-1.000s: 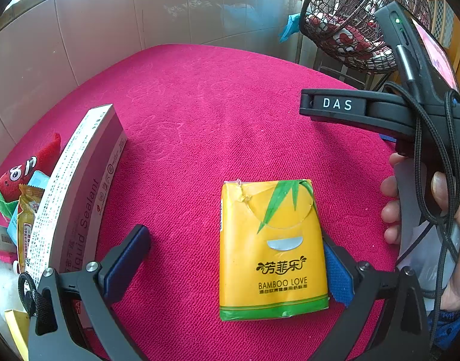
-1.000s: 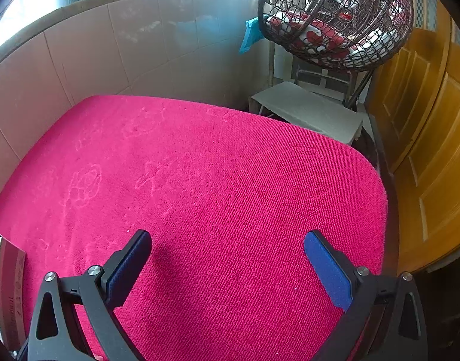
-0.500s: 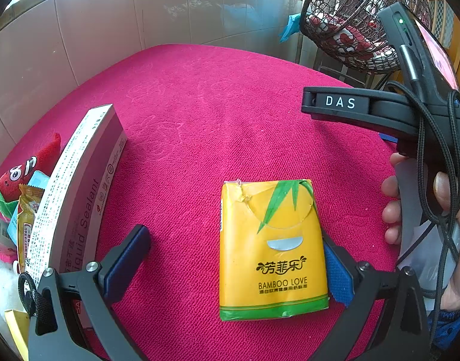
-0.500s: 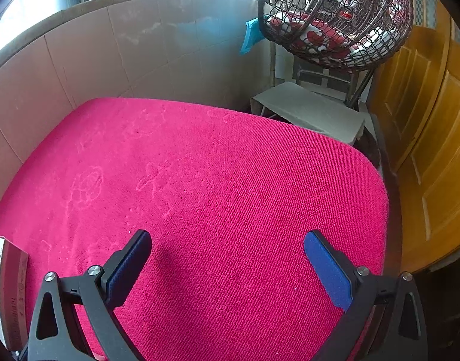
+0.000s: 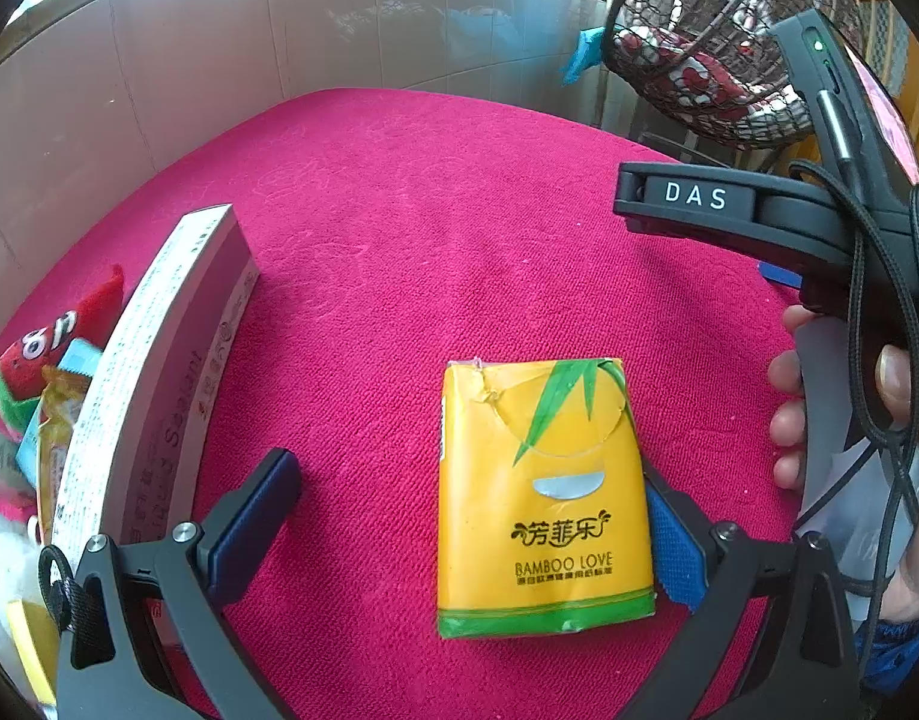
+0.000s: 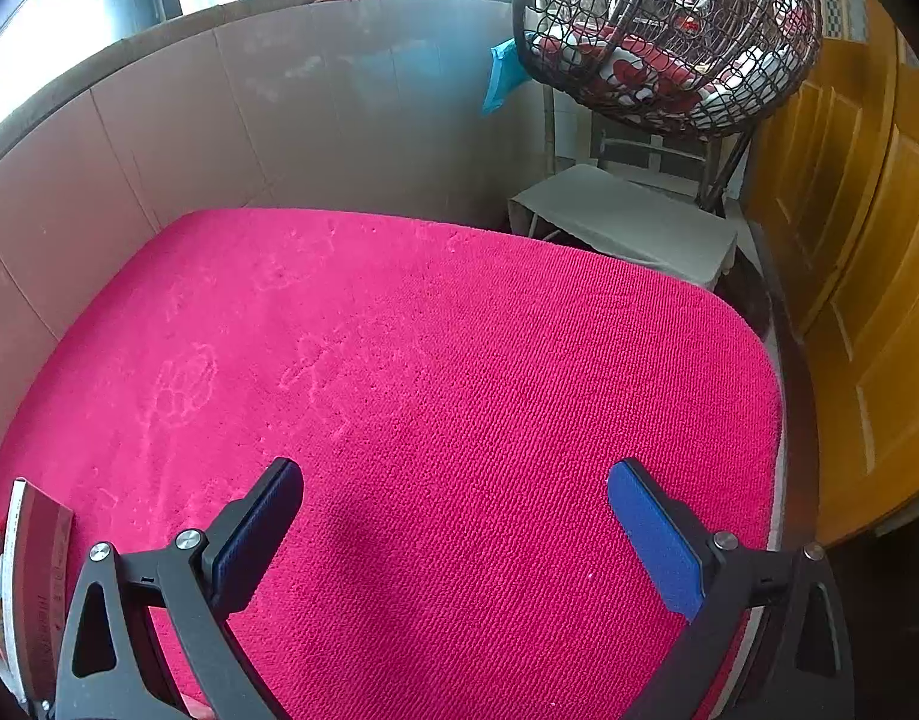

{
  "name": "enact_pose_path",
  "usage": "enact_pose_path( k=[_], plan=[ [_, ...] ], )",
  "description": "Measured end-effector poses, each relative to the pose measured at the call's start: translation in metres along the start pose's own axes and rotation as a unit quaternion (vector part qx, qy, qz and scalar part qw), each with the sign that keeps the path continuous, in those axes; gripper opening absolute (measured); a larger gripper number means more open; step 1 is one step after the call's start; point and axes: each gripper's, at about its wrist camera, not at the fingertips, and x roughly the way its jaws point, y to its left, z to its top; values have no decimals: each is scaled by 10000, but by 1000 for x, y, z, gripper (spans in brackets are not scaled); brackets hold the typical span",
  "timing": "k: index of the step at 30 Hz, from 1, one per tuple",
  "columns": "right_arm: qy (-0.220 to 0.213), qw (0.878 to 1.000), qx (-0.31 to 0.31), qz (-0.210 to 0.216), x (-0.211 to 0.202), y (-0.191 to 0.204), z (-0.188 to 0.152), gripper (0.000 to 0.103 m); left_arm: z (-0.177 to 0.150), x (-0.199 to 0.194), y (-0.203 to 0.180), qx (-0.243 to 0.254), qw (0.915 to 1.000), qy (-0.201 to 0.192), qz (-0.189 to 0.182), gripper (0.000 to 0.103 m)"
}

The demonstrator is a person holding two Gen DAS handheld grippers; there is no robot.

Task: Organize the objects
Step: 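Swing both tools toward the cluttered table with the white tray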

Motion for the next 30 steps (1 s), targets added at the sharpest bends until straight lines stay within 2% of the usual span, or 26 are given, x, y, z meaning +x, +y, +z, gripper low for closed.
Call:
enact_pose_path(
  k=[2,4,6,8,11,12,14,16,19,22,25,27,30],
  plan=[
    [-68,9999,68,106,-3,-5,-1,103,-2,-11,0,-222,9996,-150,-15,103],
    [-268,9986,299,341,-13,-17,-2,103,-3,-36,-3,-324,9983,-446,-197,103],
    [-538,9964,416,505,-29,-28,-3,103,-3,-70,-3,-282,9951,-930,-173,103],
    [-927,9899,481,955,-55,-34,-3,103,-7,-103,2,-356,9898,-1365,-173,103],
    [-1697,9713,486,1593,-104,-39,-3,103,-23,-151,32,-892,9760,-1983,-114,103],
    [-1870,9649,436,1791,-118,-38,-4,103,-32,-168,48,-1153,9701,-2137,31,103],
    [-2126,9488,255,2323,-145,-31,-7,103,-43,-186,70,-1486,9670,-2025,436,103],
    [-2203,9349,-31,2783,-163,-20,-11,103,-62,-203,94,-1917,9570,-2027,796,103],
    [-1972,9188,-478,3385,-180,4,-24,103,-111,-234,128,-2152,9406,-2273,1315,103],
    [-1442,9112,-1050,3712,-178,32,-50,103,-155,-247,145,-2241,9347,-2145,1734,103],
    [-1012,8998,-2120,3677,-179,69,-88,103,-181,-237,152,-2232,9372,-1798,1990,103],
    [-685,8914,-2876,3434,-173,91,-119,103,-192,-230,152,-2164,9407,-1547,2105,103],
    [-126,8649,-3697,3392,-171,119,-157,103,-200,-225,156,-2200,9470,-1368,1898,103]
  ],
)
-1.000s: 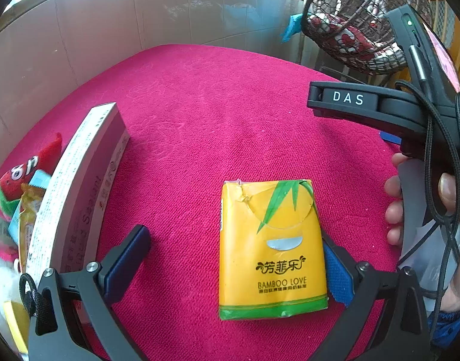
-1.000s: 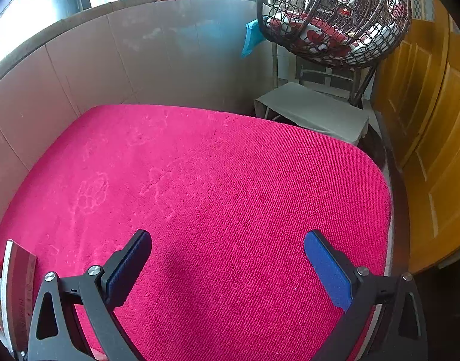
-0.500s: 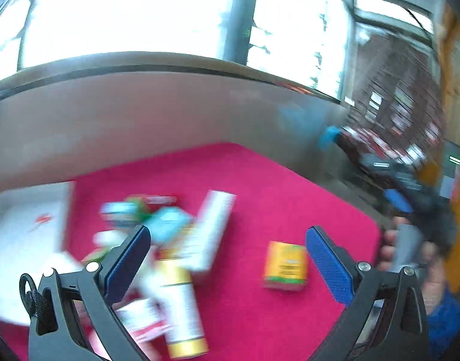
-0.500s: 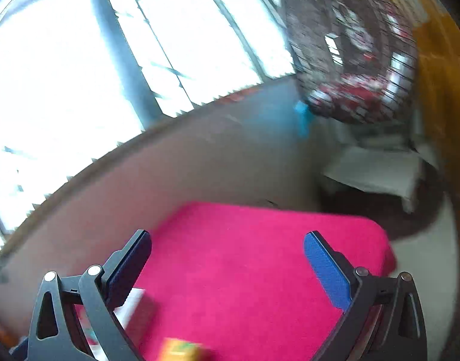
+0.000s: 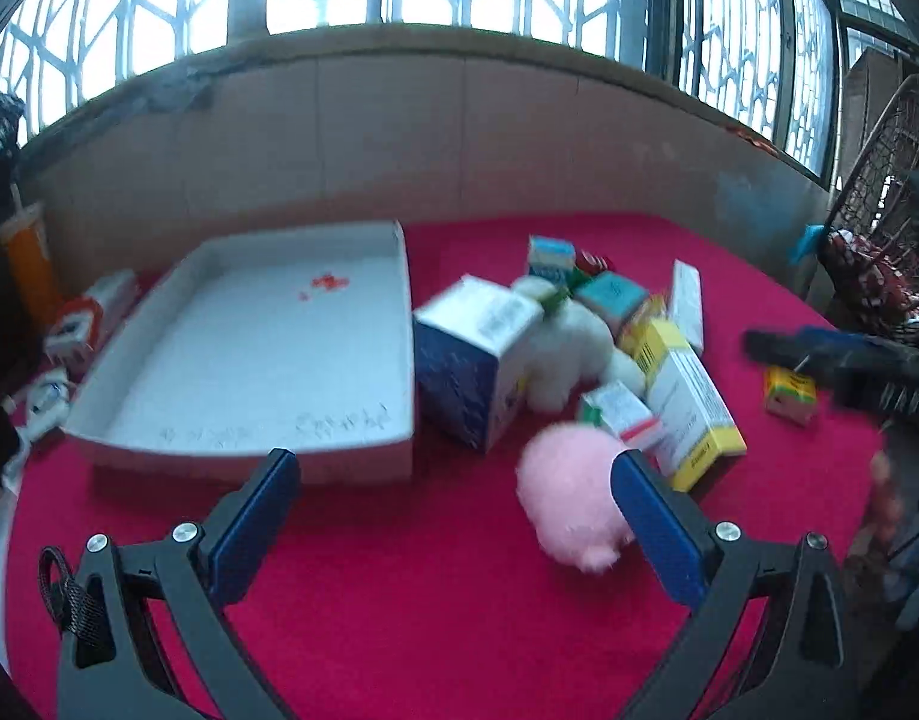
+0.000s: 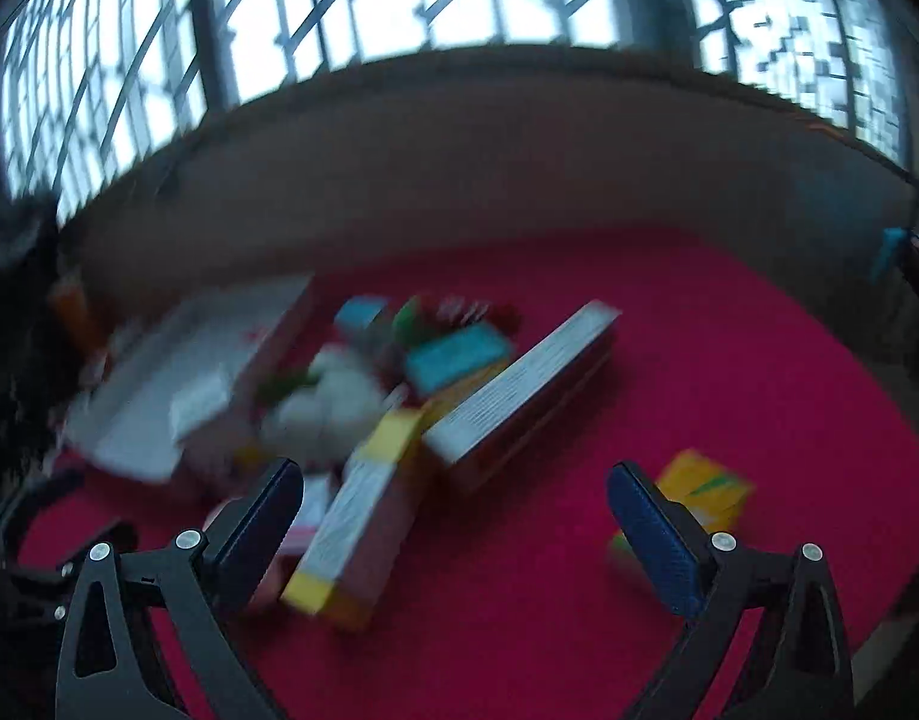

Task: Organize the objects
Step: 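Grasp the pink fluffy ball with the left tool while the right tool grasps the long yellow-white box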

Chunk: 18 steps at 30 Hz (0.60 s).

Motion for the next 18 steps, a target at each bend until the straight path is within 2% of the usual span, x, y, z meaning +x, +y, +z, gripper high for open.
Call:
enact_pose_path(
  k=[3,7,9,11,16,18],
  plan=[
    [208,9992,-320,130,9,21,-11,102,-4,2,-1,4,9997,184,-157,103],
    [429,9972,-614,2,23,33,-18,97,-9,0,6,-137,9991,289,-293,103],
    [606,9966,-558,-66,31,31,-18,85,-9,3,10,-235,9984,372,-359,103],
    [739,9961,-479,-89,41,35,-19,77,-10,3,10,-261,9980,419,-385,103],
    [896,9948,-487,-22,64,42,-21,71,-10,6,-2,-95,9973,526,-501,103],
    [846,9948,-566,-17,63,44,-19,59,-7,11,-11,52,9964,628,-566,103]
  ],
)
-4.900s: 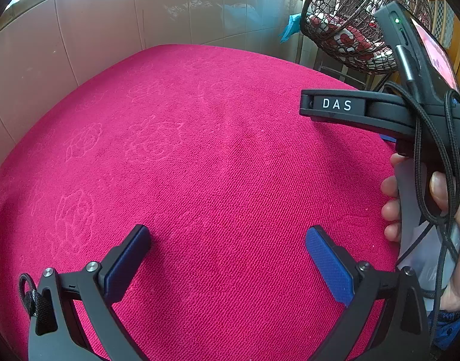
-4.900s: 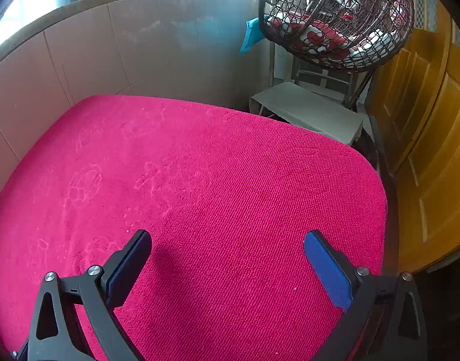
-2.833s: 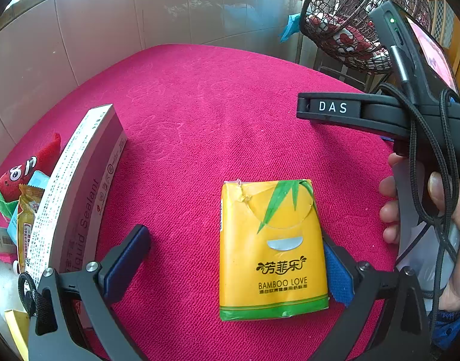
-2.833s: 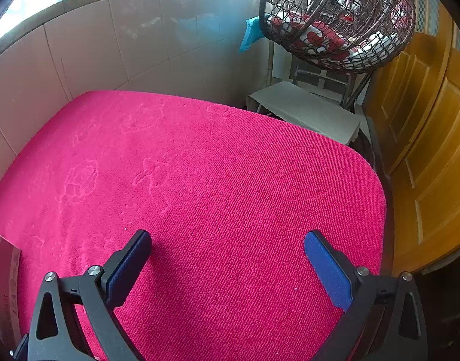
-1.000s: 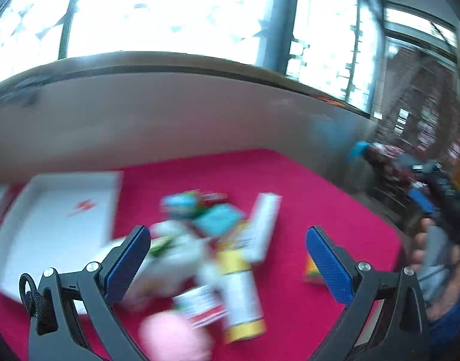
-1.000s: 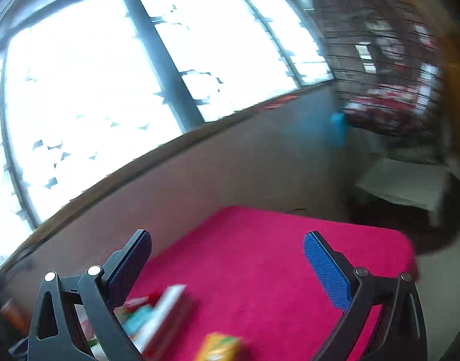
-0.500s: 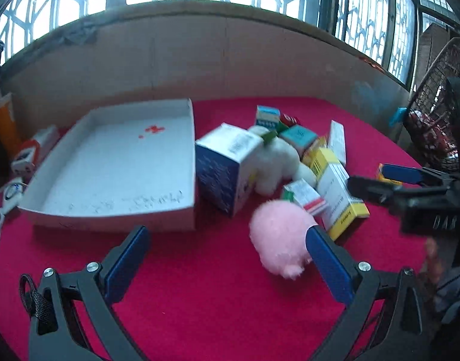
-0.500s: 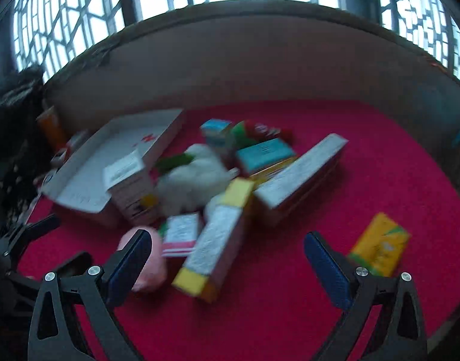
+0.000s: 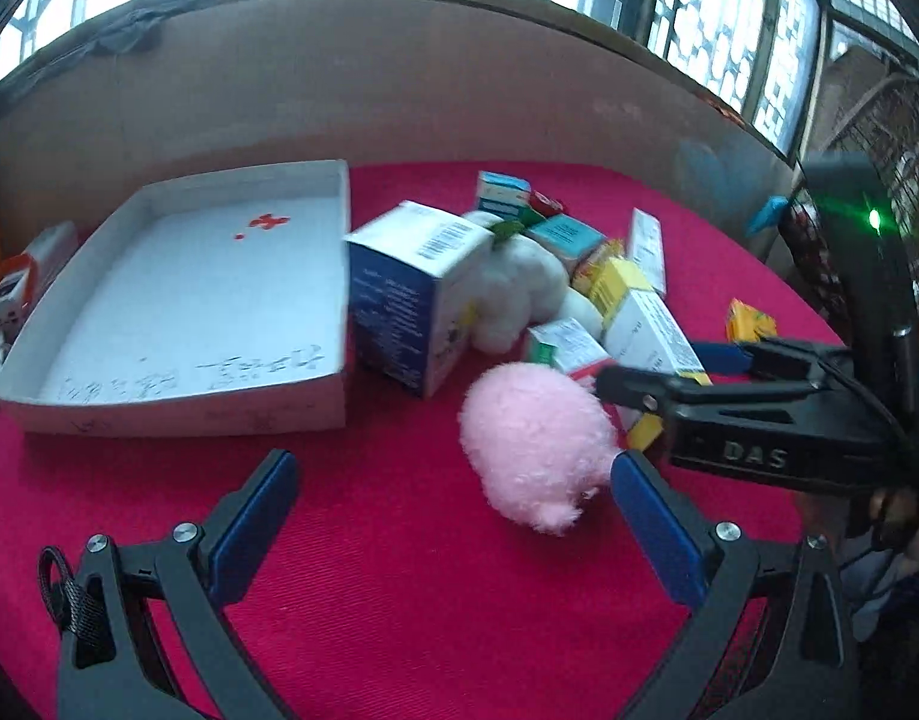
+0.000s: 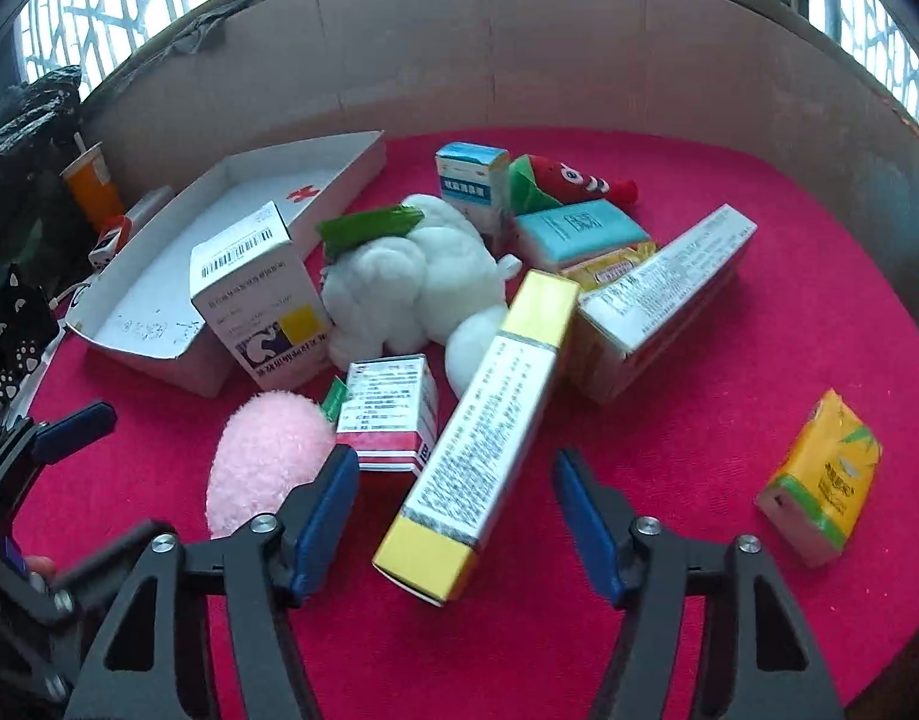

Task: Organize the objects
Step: 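Grasp the pink fluffy ball with the left tool while the right tool grasps the long yellow-white box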

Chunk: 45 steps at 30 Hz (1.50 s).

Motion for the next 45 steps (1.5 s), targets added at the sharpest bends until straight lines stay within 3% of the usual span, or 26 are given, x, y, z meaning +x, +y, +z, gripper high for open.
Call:
enact_pose_path(
  k=[5,7,11,15,19,29,36,37,38,39,45],
  plan=[
    [-19,10000,79,16,-2,-7,-2,41,7,15,-18,173,9992,255,-259,103],
    [-10,9997,233,41,-3,-17,-6,32,9,23,-21,149,9986,376,-342,103],
    [-66,9983,571,135,-10,-40,-9,22,12,34,-20,-4,9980,533,-353,103],
    [-123,9968,758,229,-15,-52,-12,22,13,44,-16,-275,9969,671,-320,99],
    [-129,9964,767,330,-15,-54,-14,22,11,55,-15,-387,9949,881,-317,89],
    [-125,9985,506,195,-8,-40,-8,23,17,62,-10,-597,9938,853,-398,88],
    [134,9968,749,263,3,-45,-12,25,17,63,-10,-615,9942,807,-369,87],
    [118,9972,705,229,2,-43,-12,25,17,62,-10,-630,9943,776,-368,82],
    [107,9975,664,197,2,-42,-12,24,17,60,-9,-651,9944,726,-403,65],
    [96,9978,622,189,2,-41,-12,23,17,58,-9,-676,9942,676,-491,60],
    [-196,9977,627,166,-11,-41,-11,22,16,49,-7,-691,9957,415,-459,55]
  ],
)
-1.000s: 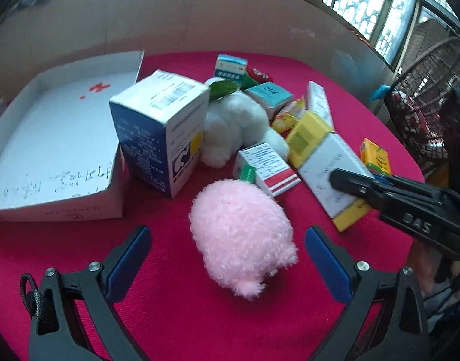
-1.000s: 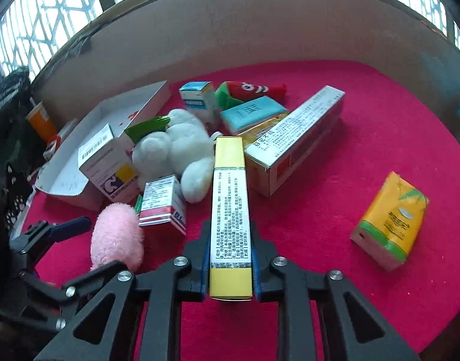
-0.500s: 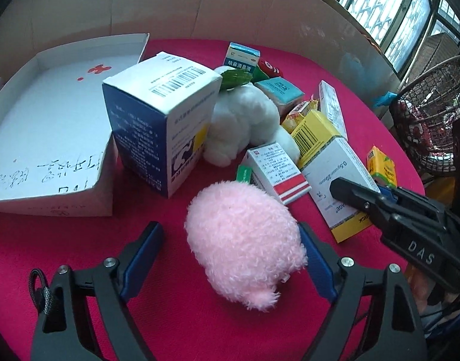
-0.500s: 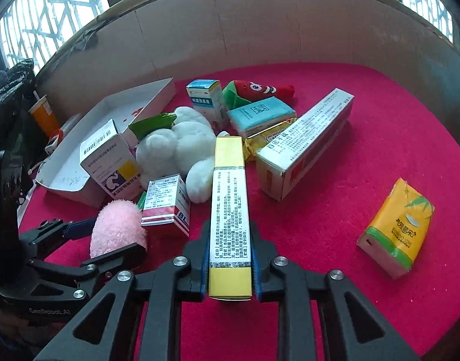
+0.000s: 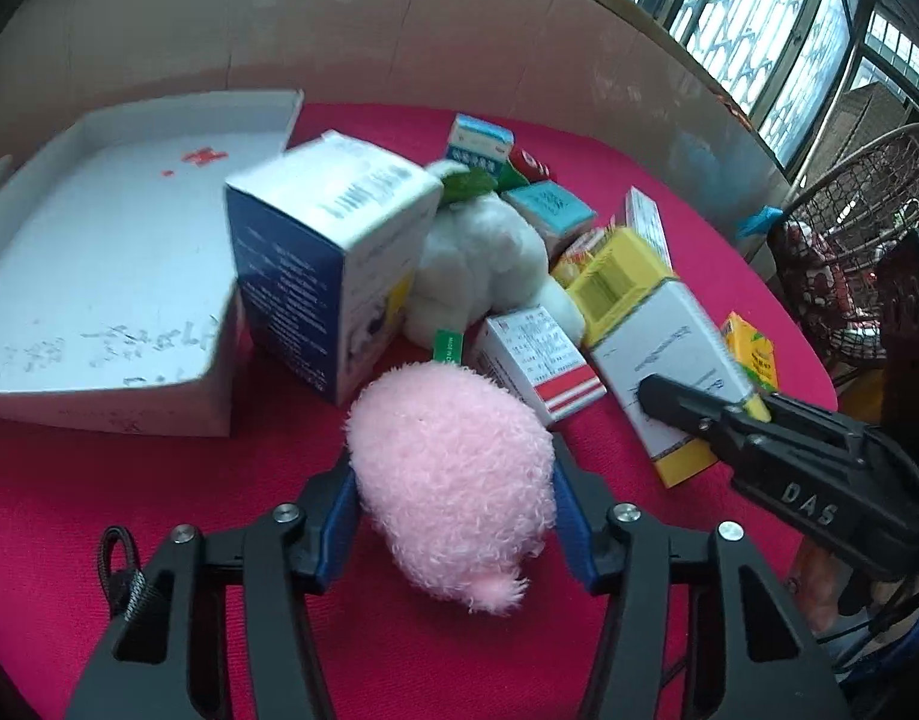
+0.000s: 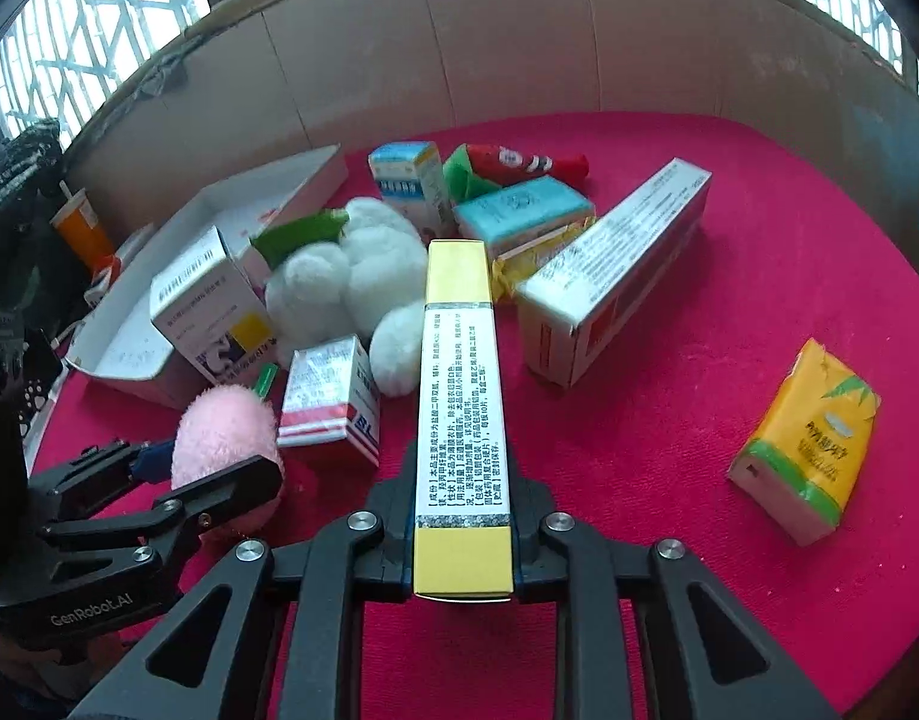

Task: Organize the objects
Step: 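Carry the pink ball and the long box over the white tray with both tools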

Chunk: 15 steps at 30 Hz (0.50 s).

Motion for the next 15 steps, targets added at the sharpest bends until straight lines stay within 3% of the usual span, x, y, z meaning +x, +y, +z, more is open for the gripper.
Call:
enact_pose_path(
  k=[5,10,15],
  plan=[
    [-497,9988,27,-10,-24,-1,4,22,0,-17,-4,132,9988,-400,231,55],
    [-806,9967,-42,-62,-45,5,16,22,3,-44,-17,519,9909,-934,812,55],
    [-938,9954,-192,-103,-53,17,19,22,1,-57,-10,437,9872,-1047,1117,55]
  ],
)
